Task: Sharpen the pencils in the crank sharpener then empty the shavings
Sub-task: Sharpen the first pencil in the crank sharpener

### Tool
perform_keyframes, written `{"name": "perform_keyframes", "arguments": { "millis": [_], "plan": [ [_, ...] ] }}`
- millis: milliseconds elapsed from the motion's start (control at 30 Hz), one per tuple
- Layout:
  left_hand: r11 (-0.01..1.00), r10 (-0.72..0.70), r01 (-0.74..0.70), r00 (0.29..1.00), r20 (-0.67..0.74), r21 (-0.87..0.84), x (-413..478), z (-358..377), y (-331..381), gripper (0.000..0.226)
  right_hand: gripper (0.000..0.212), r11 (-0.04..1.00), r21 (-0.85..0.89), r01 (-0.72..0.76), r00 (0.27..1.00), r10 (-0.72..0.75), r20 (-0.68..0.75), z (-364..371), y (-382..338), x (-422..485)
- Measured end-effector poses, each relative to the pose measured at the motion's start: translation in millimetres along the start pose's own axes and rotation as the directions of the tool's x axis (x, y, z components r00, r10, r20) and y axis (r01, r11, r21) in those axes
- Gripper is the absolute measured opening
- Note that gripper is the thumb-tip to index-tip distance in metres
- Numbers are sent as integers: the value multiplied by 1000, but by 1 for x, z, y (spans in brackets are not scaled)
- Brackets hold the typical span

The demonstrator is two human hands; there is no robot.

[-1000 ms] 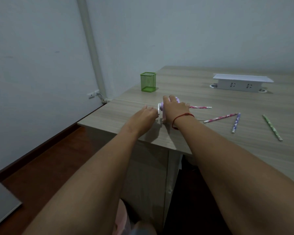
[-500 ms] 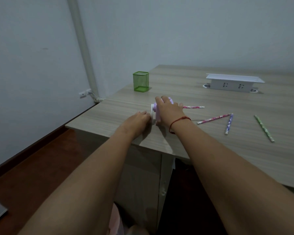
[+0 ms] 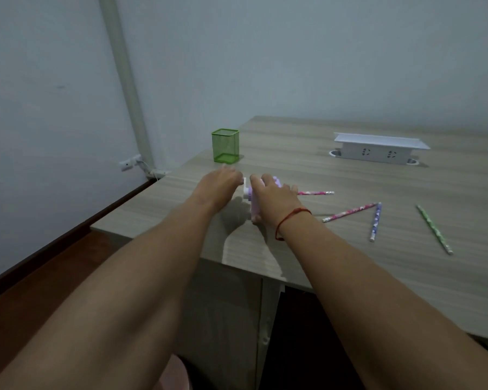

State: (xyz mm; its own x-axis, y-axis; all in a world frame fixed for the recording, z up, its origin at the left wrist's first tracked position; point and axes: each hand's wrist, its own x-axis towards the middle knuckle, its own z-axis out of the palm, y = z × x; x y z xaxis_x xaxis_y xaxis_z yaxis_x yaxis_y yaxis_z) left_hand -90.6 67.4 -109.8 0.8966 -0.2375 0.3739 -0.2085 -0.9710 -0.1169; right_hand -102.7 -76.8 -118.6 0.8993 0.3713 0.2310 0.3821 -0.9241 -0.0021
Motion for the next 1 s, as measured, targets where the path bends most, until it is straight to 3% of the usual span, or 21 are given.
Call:
{"name": "perform_keyframes", "arguments": {
  "millis": [233,500,833,1000],
  "plan": [
    [993,88,-102,975,-202,-59,-10,-17,-1,26,74,998,-63,-26,999,28,29,-7,-7,0],
    [987,95,-127,955,-282,-98,-43,-11,11,19,62,998,-55,-43,999,42,-14,-1,-8,2],
    [981,49,-77,987,-156,-179,-61,5,18,20,66,996,-14,-91,995,92,43,0,-10,11],
    [963,-72,86,995,61,-257,-65,17,31,14,62,999,-5,-38,999,38,30,-1,-5,7]
  ]
}}
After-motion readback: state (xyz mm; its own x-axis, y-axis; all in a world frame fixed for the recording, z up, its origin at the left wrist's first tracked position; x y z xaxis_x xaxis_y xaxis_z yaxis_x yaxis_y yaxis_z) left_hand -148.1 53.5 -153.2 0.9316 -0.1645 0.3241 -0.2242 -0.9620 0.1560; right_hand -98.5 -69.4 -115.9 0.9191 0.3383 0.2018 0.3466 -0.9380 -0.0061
